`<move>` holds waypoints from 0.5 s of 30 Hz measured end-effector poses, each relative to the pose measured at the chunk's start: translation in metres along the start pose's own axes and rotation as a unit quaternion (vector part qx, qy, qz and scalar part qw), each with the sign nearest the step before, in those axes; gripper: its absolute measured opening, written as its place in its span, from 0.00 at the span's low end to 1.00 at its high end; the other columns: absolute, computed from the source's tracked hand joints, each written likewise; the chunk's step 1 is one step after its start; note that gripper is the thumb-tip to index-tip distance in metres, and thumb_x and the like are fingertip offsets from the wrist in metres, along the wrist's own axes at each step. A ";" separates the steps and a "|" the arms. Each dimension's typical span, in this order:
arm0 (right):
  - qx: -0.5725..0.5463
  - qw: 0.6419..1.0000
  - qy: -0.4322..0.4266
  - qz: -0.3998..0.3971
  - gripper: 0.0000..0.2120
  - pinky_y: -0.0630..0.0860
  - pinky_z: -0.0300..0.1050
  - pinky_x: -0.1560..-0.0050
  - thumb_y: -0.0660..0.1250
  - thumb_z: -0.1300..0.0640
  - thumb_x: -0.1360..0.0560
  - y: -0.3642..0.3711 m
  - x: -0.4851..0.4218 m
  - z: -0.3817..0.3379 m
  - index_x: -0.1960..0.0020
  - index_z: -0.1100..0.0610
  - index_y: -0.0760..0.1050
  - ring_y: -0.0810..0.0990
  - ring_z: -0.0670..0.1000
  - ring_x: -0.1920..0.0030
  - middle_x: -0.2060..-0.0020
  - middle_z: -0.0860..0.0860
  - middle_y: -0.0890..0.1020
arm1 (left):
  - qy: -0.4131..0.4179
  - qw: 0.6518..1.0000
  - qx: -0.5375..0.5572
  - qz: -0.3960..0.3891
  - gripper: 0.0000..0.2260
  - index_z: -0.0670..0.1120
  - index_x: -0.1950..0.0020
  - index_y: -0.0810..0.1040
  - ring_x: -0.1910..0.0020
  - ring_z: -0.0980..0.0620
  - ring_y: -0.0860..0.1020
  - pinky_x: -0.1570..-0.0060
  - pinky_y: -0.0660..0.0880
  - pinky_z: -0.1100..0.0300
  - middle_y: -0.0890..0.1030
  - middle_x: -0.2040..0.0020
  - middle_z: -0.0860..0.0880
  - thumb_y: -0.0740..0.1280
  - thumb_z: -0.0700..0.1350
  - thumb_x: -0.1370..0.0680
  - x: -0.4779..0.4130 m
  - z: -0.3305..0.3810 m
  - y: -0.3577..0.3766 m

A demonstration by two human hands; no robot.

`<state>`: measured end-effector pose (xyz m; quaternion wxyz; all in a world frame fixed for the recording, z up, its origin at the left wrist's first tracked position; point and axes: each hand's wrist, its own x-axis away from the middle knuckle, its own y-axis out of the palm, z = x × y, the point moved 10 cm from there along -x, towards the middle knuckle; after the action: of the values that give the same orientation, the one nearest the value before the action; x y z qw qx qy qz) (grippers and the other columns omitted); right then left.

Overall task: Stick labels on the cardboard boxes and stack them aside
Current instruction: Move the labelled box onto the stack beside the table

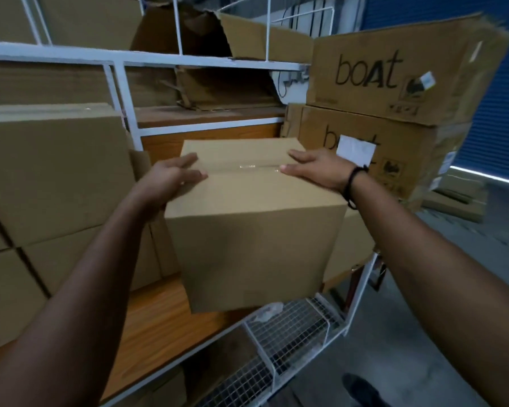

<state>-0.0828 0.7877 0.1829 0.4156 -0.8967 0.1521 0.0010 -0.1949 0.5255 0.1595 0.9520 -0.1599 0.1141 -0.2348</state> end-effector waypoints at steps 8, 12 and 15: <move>0.075 0.997 -0.031 0.007 0.31 0.52 0.56 0.27 0.66 0.33 0.30 -0.112 -0.102 0.011 0.29 0.40 0.68 0.60 0.53 0.26 0.25 0.46 0.62 | 0.037 0.994 0.016 0.101 0.26 0.53 0.24 0.66 0.48 0.52 0.76 0.54 0.75 0.56 0.71 0.38 0.50 0.68 0.51 0.22 -0.083 0.075 0.051; 0.088 0.996 -0.021 0.022 0.31 0.53 0.56 0.28 0.67 0.31 0.32 -0.153 -0.152 0.036 0.31 0.38 0.70 0.60 0.54 0.26 0.26 0.46 0.64 | 0.046 0.992 0.020 0.119 0.25 0.51 0.25 0.68 0.44 0.50 0.77 0.41 0.76 0.50 0.74 0.36 0.49 0.67 0.50 0.21 -0.130 0.099 0.077; 0.096 0.994 -0.020 0.037 0.30 0.53 0.56 0.28 0.67 0.32 0.31 -0.170 -0.188 0.060 0.32 0.40 0.71 0.61 0.55 0.26 0.26 0.47 0.65 | 0.050 0.993 0.006 0.109 0.20 0.54 0.28 0.71 0.47 0.47 0.77 0.47 0.78 0.48 0.74 0.43 0.50 0.65 0.50 0.20 -0.166 0.109 0.098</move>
<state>-0.2081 0.9872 0.2942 0.5026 -0.8461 0.1766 0.0199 -0.2656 0.7156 0.2485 0.9660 -0.1284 0.1767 -0.1380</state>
